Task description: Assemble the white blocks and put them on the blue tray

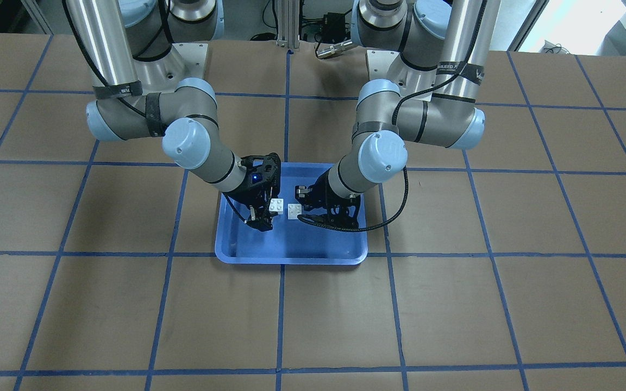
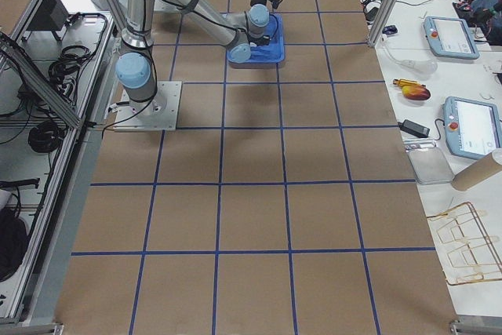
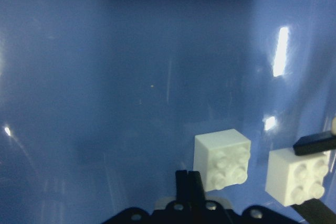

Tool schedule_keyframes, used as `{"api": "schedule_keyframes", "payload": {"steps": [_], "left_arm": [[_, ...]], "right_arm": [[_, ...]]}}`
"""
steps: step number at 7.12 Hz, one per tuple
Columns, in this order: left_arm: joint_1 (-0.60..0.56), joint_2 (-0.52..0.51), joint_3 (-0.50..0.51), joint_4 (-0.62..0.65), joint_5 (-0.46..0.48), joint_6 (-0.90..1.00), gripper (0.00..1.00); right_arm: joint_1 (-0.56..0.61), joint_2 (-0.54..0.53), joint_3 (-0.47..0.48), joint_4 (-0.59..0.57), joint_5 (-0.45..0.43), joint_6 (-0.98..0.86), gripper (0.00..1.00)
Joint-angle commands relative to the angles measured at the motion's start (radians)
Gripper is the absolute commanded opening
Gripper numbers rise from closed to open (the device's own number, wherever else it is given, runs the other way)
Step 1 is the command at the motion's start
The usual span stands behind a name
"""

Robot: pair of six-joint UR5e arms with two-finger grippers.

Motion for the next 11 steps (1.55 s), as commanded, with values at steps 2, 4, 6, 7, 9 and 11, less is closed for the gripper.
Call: {"api": "schedule_keyframes", "payload": {"steps": [2, 4, 6, 7, 9, 11], "left_arm": [[0.000, -0.001, 0.012, 0.000, 0.005, 0.008, 0.13], [0.000, -0.003, 0.009, -0.001, 0.005, 0.003, 0.13], [0.000, -0.003, 0.007, -0.001, 0.005, 0.000, 0.13], [0.000, -0.006, 0.007, 0.000, 0.004, -0.003, 0.13], [-0.002, -0.006, 0.009, 0.000, 0.004, -0.005, 0.13], [-0.002, -0.006, 0.009, 0.000, 0.004, -0.005, 0.13]], "right_arm": [[0.005, 0.033, -0.002, -0.056, 0.000, 0.005, 0.10], [0.005, 0.033, -0.002, -0.056, 0.000, 0.007, 0.11], [0.017, 0.033, -0.002, -0.056, 0.000, 0.027, 0.11], [0.017, 0.032, -0.002, -0.057, 0.000, 0.027, 0.11], [0.017, 0.033, -0.002, -0.057, 0.000, 0.027, 0.13], [0.017, 0.033, -0.003, -0.068, -0.014, 0.028, 1.00]]}}
